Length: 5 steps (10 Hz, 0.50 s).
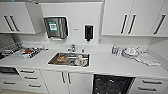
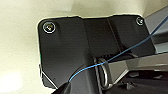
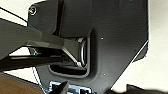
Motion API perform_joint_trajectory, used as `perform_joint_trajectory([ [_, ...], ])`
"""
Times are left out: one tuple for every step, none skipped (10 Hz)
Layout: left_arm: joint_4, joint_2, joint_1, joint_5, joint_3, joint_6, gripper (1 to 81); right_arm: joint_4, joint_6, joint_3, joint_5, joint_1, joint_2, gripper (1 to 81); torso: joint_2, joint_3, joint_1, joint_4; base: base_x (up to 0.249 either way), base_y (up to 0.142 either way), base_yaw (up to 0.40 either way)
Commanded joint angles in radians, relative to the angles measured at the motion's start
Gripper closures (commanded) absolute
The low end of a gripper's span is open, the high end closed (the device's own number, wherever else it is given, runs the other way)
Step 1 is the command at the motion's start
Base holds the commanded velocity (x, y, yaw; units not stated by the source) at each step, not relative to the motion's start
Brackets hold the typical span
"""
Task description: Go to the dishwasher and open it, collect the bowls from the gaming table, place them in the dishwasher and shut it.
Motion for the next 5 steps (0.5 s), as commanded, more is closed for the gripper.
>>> perform_joint_trajectory([
  [-0.003,0.0,-0.033,0.046,-0.002,-0.002,1.0,-0.01,0.0,0.004,-0.042,0.032,0.0,1.0,0.097,0.079,-0.062,0.0,0.0,0.0,0.0],
  [-0.003,0.0,-0.031,0.046,-0.002,-0.002,1.0,-0.01,0.0,0.004,-0.042,0.032,0.0,1.0,0.124,0.101,-0.08,0.0,0.0,0.0,0.0],
  [-0.003,0.0,-0.033,0.046,-0.002,-0.002,1.0,-0.01,0.0,0.002,-0.042,0.032,0.0,1.0,0.152,0.125,-0.098,0.0,0.0,0.0,0.0],
  [-0.003,0.0,-0.031,0.046,-0.002,-0.002,1.0,-0.01,0.0,0.001,-0.04,0.032,0.0,1.0,0.184,0.156,-0.107,0.0,0.0,0.0,0.0],
  [-0.003,0.0,-0.031,0.046,-0.002,-0.002,1.0,-0.01,0.0,0.001,-0.04,0.032,0.0,1.0,0.214,0.189,-0.107,0.0,0.0,0.0,0.0],
])
